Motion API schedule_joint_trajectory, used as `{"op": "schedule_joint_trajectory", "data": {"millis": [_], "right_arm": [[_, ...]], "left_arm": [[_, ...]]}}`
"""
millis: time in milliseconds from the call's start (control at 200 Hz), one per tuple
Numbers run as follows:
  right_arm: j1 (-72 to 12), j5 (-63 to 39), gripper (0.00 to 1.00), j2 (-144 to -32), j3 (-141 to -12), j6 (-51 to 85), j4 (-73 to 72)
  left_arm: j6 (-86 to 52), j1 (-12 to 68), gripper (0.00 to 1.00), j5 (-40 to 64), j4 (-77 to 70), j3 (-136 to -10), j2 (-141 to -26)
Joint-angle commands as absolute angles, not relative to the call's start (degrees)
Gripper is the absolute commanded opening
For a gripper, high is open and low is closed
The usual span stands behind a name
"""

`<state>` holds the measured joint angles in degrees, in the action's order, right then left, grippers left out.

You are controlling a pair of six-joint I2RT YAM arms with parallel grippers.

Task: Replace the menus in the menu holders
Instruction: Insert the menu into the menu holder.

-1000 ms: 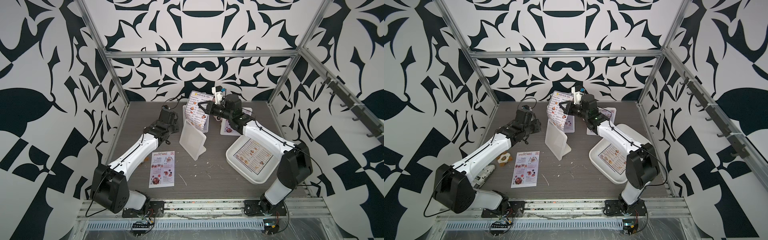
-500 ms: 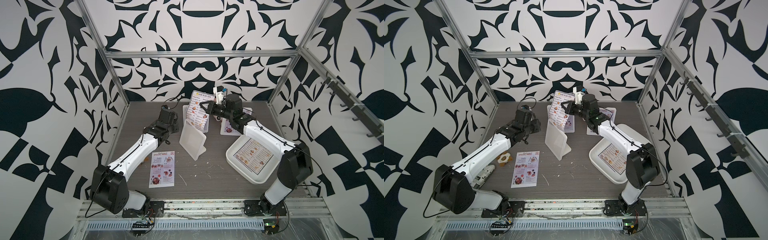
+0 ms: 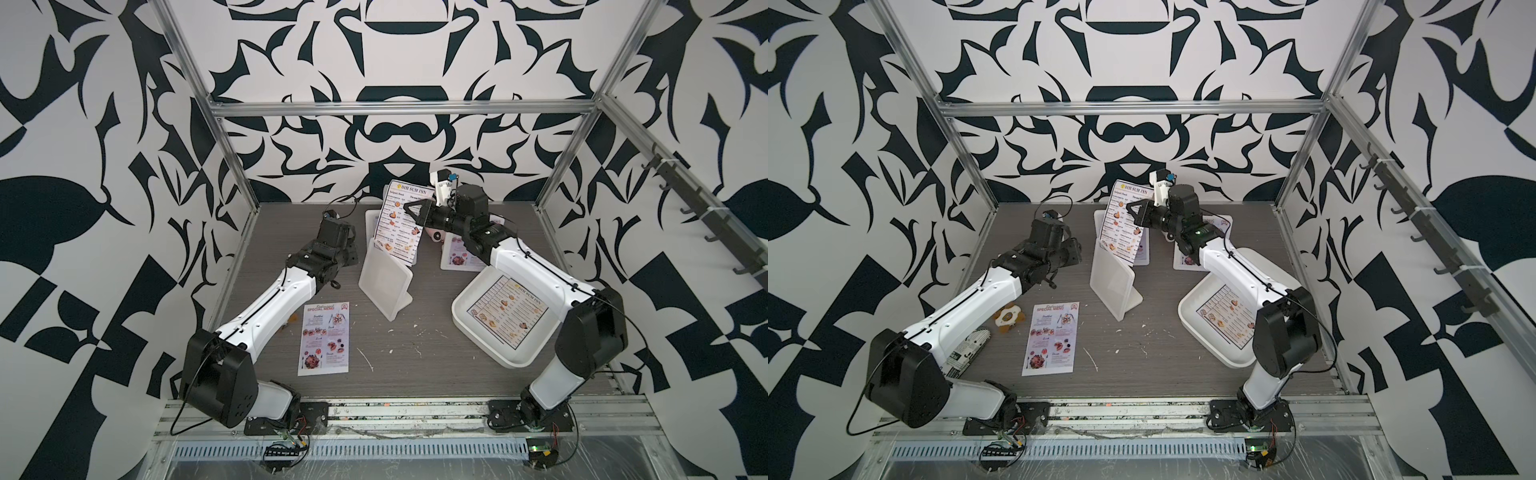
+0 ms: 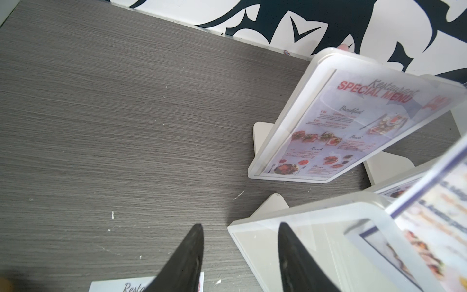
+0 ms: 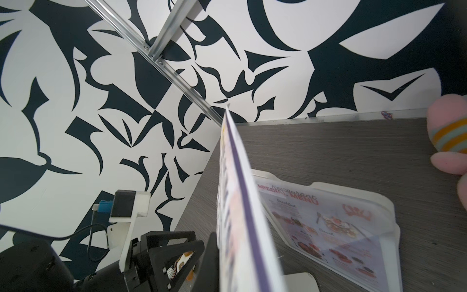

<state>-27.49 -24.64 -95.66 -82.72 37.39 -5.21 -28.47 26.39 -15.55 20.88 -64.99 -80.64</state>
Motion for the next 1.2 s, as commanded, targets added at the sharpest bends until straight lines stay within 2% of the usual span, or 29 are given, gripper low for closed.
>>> {"op": "schedule_joint_trajectory", "data": {"millis": [0,105,210,370,615,1195], "right_arm": [[-28.3,-25.5,0.0,-94.3,-85.5,36.1,-5.1],[-29.2,-25.0,0.0,-94.6,-86.3,35.1,-3.2],[-30.3,-23.3,0.06,-94.1,-87.1,32.7,0.3],[-30.6,-21.3,0.07,-93.2,-87.0,30.8,2.3],[-30.6,-21.0,0.0,-92.6,-88.1,28.9,5.2],[-30.6,-23.0,0.0,-92.7,-85.2,29.9,1.5]], "left_arm": [[-27.4,26.6,0.5,-15.4,22.0,-66.1,-81.2],[-27.1,26.5,0.5,-15.5,22.1,-66.6,-81.2],[-27.1,26.6,0.5,-15.6,21.8,-66.5,-81.2],[-26.9,26.5,0.51,-15.8,20.9,-65.5,-81.4],[-27.0,26.5,0.5,-15.7,20.9,-65.9,-81.5],[-26.9,26.5,0.5,-15.9,21.5,-66.9,-81.4]]}}
